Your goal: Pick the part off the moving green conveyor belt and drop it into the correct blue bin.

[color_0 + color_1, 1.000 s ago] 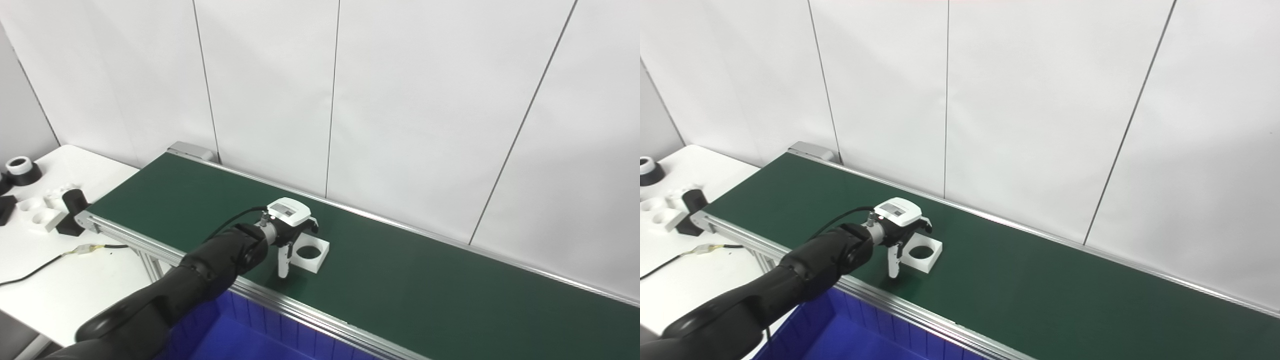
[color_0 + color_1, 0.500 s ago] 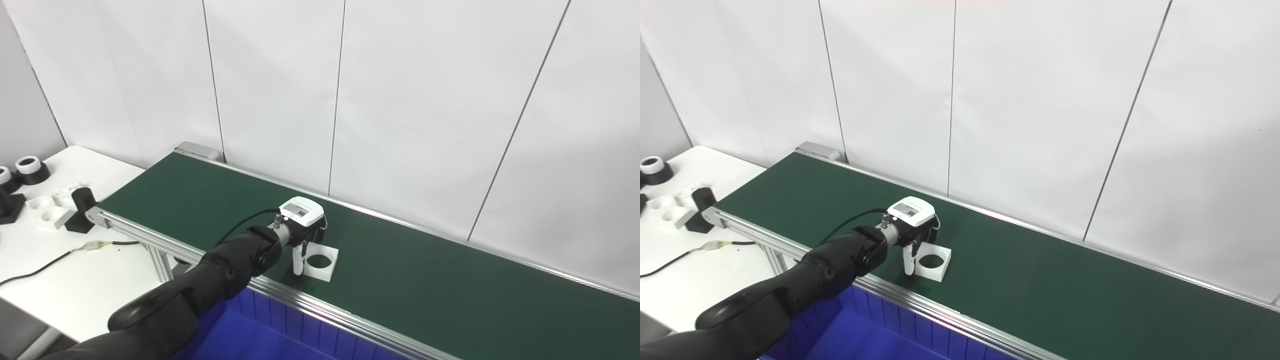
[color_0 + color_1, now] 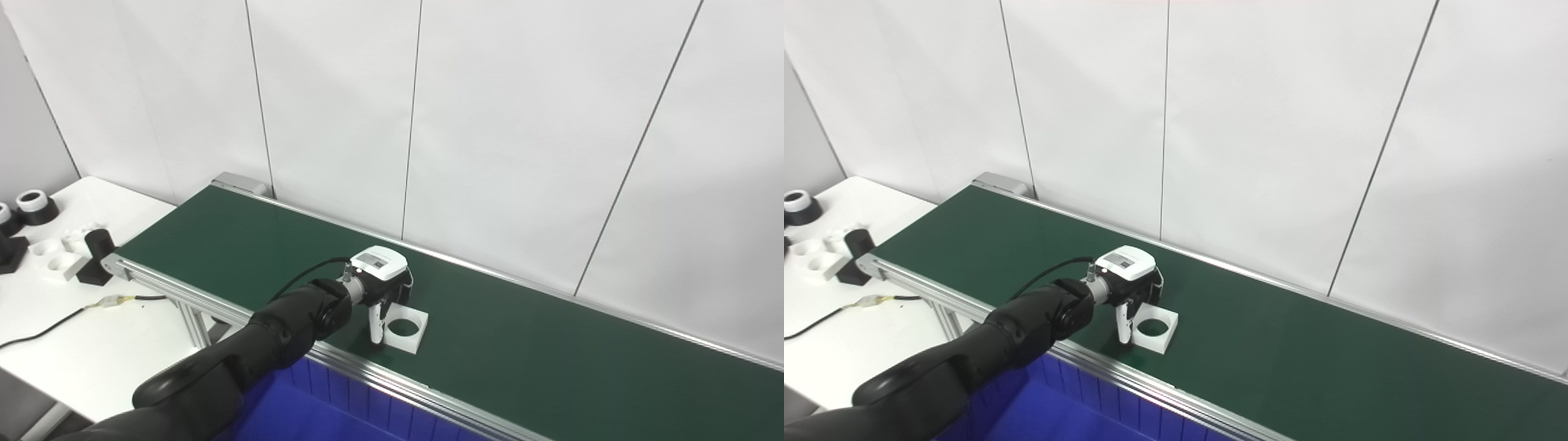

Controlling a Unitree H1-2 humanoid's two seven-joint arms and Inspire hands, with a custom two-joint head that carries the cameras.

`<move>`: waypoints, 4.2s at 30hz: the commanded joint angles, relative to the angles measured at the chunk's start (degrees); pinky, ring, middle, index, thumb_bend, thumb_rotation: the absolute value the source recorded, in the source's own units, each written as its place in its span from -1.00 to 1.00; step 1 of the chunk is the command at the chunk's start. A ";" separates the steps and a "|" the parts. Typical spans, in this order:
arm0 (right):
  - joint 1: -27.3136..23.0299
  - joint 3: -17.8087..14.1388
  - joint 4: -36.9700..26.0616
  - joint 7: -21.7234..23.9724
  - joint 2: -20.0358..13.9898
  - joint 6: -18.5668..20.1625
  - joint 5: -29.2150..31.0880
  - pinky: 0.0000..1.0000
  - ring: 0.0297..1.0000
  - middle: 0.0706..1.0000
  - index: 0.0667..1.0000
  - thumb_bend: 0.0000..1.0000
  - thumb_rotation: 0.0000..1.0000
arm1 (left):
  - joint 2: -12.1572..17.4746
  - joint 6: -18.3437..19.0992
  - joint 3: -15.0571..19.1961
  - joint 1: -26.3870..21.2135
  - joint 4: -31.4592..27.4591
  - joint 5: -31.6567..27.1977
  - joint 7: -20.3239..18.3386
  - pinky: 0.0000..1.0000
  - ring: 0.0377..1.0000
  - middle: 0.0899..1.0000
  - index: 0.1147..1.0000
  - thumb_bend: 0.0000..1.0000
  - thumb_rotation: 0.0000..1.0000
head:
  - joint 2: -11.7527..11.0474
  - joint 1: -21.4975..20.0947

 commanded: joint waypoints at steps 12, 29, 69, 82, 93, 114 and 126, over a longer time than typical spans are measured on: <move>-0.40 -0.27 -1.53 0.07 0.00 -2.02 0.87 0.43 0.68 0.78 0.89 -0.28 0.24 | 4.53 6.93 6.21 6.09 -22.52 -0.48 -7.79 0.47 0.14 -0.05 -0.20 0.04 -1.00 | 0.35 -0.44; -1.04 -0.39 -0.53 -0.12 0.26 -2.57 0.46 0.40 0.66 0.78 0.88 -0.27 0.21 | 5.90 9.52 12.40 9.41 -43.14 0.26 -16.49 0.36 0.06 -0.13 -0.16 0.05 -1.00 | 0.19 -0.76; -0.92 -1.12 -2.00 0.35 -1.05 -2.38 2.01 0.41 0.66 0.77 0.86 -0.12 0.30 | 4.12 13.66 19.93 20.60 -68.35 -0.57 -26.20 0.43 0.09 -0.20 -0.09 0.04 -1.00 | 5.53 -3.04; -0.46 -1.56 -5.92 0.69 -1.92 0.04 2.28 0.44 0.66 0.76 0.85 -0.09 0.27 | 2.89 15.59 22.39 26.25 -76.16 -1.81 -29.82 0.44 0.06 -0.20 -0.09 0.04 -1.00 | 12.93 -6.49; 0.48 -1.78 -11.38 1.02 -2.41 4.27 2.45 0.48 0.66 0.74 0.85 -0.04 0.30 | 1.98 15.85 25.76 30.55 -80.41 -6.25 -30.01 0.43 0.08 -0.19 -0.11 0.05 -1.00 | 18.59 -9.62; 1.29 -1.92 -17.13 0.83 -1.17 9.98 1.00 0.44 0.61 0.70 0.81 0.08 0.32 | 2.21 15.18 27.80 39.97 -85.49 -9.46 -31.34 0.50 0.20 -0.09 -0.22 0.05 -1.00 | 25.76 -14.92; 1.93 -1.46 -18.88 0.82 -0.10 11.80 0.30 0.44 0.62 0.70 0.82 0.12 0.31 | 1.09 10.99 22.55 42.73 -79.79 -7.28 -30.61 0.39 0.07 -0.24 -0.10 0.04 -1.00 | 26.54 -16.09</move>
